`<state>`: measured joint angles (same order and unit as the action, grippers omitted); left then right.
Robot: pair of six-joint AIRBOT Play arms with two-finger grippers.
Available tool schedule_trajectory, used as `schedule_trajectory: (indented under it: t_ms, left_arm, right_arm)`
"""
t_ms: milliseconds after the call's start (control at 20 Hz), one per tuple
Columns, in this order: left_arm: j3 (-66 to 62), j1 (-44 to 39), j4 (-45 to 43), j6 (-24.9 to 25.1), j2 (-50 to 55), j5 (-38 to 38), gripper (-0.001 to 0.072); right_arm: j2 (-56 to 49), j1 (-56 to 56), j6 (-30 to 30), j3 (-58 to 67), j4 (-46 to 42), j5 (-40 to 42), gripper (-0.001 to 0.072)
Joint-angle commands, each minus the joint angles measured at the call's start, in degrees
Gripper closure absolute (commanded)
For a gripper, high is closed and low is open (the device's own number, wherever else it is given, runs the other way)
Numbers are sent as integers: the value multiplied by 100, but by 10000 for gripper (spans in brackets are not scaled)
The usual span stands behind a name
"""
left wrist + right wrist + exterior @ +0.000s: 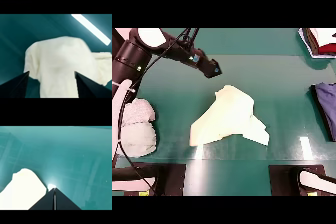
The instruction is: Fold the shirts.
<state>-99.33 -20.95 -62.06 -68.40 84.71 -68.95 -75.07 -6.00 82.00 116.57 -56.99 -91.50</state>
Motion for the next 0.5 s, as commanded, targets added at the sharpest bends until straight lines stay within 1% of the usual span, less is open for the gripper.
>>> schedule_trajectory:
  t_ms: [0, 100, 150, 200, 300, 450]
  left_arm:
    - [90, 765, -345, -833, 116, -697, 44]
    - [284, 1233, -61, -968, 35, -1207, 44]
    - [623, 1349, 219, -964, -81, -1185, 45]
    - [994, 1349, 310, -960, -210, -1110, 44]
    - [1899, 1266, 264, -901, -448, -944, 44]
    - [3248, 1303, -26, -872, -715, -619, 44]
  right_arm:
    - [0, -44, 0, -20, -7, -44, 695]
    - [2, -42, 0, -195, -4, -55, 695]
    - [2, -42, 0, -313, 0, -55, 695]
    - [2, -42, 0, -446, 2, -50, 695]
    - [2, -42, 0, -704, 4, -46, 695]
    - [2, -39, 0, -992, 11, -46, 695]
